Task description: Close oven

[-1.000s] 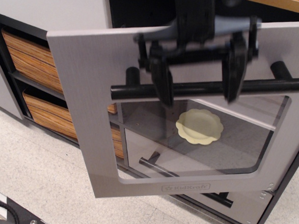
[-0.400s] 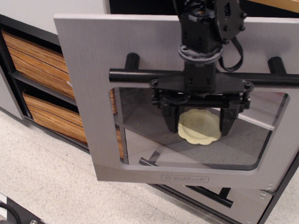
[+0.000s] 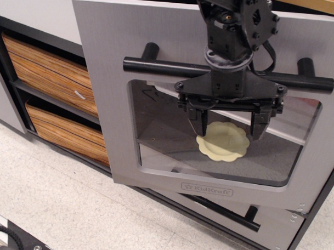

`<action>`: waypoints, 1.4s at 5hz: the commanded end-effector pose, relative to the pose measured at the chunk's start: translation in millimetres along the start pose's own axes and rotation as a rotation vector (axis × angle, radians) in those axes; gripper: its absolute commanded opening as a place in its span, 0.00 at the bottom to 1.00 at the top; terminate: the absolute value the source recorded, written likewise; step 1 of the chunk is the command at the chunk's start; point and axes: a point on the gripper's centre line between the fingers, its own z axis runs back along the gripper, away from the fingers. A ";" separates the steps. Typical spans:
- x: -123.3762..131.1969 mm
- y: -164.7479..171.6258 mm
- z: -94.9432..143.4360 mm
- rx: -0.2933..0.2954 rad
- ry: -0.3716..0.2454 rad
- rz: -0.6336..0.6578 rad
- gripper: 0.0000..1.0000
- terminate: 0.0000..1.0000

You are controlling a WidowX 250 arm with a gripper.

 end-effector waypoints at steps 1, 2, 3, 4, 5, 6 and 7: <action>36.9 15.6 23.3 -0.021 -0.015 0.073 1.00 0.00; 49.6 19.3 39.9 -0.022 -0.035 0.107 1.00 0.00; 61.6 21.2 59.1 -0.036 -0.019 0.123 1.00 0.00; 73.6 17.4 63.7 -0.042 -0.036 0.116 1.00 0.00; 80.2 16.8 62.1 -0.042 -0.077 0.116 1.00 0.00; 80.1 18.9 61.0 -0.038 -0.083 0.111 1.00 0.00; 69.5 22.7 69.5 -0.040 0.009 0.071 1.00 0.00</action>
